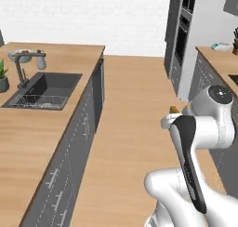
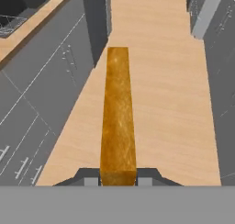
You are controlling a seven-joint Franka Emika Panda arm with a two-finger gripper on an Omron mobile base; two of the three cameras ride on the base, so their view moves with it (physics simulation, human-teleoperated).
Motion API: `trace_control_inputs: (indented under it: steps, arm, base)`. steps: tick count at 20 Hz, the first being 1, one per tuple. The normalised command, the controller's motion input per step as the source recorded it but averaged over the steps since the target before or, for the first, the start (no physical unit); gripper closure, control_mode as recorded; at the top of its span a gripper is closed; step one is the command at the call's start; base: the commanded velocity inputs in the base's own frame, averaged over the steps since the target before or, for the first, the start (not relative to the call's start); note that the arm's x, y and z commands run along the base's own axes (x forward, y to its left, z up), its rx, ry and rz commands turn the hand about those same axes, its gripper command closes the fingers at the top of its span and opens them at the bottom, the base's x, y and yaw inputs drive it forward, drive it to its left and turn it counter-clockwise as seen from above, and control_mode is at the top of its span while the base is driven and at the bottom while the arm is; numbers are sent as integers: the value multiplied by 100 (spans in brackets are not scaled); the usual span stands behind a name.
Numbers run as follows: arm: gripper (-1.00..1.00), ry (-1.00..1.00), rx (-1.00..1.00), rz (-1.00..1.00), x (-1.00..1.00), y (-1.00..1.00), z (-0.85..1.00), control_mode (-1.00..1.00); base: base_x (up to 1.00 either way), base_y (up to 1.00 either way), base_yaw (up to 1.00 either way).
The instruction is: Start the toaster. Once the lever pops up, take the bread to the plate on the dining counter.
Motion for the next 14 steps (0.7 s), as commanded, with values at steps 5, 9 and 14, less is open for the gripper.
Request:
trace_control_inputs:
  steps: [5,9,14]
  arm:
    - [100,0,0,0,0,0,0,100]
    - [100,0,0,0,0,0,0,100]
    - [100,0,0,0,0,0,0,100]
  base:
    - [-29,0,80]
    - [-47,0,80]
    - [-77,7,81]
